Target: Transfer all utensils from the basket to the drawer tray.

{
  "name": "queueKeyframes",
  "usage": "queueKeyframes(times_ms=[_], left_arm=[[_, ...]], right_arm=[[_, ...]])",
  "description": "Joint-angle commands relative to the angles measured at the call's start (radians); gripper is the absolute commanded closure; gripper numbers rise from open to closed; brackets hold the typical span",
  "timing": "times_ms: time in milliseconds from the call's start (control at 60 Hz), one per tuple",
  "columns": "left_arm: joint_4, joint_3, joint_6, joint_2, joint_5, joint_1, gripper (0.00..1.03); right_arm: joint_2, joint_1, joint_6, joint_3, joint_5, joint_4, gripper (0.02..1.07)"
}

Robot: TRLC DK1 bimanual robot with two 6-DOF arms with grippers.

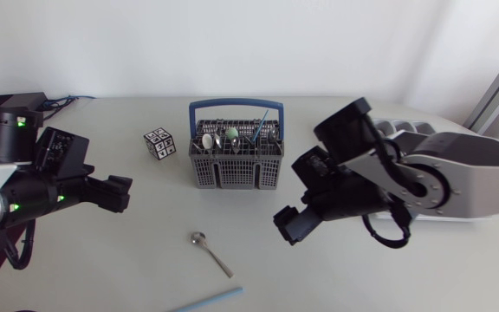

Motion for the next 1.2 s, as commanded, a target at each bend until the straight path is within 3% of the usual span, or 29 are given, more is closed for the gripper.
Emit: queueKeyframes(times_ms=[0,100,183,367,467,717,1183], left_arm=[[-0.025,0.018,0.085,0.026,0.043,-0.006,0.07],[-0.059,0.007,0.165,0.024,0.163,-0.002,0.07],[-0.064,-0.008,0.217,0.023,0.215,0.0,0.07],[-0.065,-0.053,0.308,0.009,0.223,-0.039,0.1],[-0.082,-0.071,0.354,-0.006,0.224,-0.059,0.11],[-0.104,-0.103,0.42,-0.026,0.273,-0.052,0.11],[-0.123,-0.099,0.429,-0.028,0.275,-0.052,0.11]], right_arm=[[0.089,0.041,-0.03,0.064,-0.004,-0.031,0.07],[0.155,0.101,-0.033,0.113,-0.008,-0.048,0.07],[0.205,0.144,-0.03,0.145,-0.011,-0.046,0.07],[0.33,0.193,-0.028,0.217,-0.01,-0.034,0.07],[0.376,0.201,-0.031,0.268,-0.01,-0.042,0.13],[0.452,0.195,-0.057,0.359,-0.008,-0.097,0.13],[0.696,0.185,-0.165,0.671,-0.019,-0.423,0.13]])
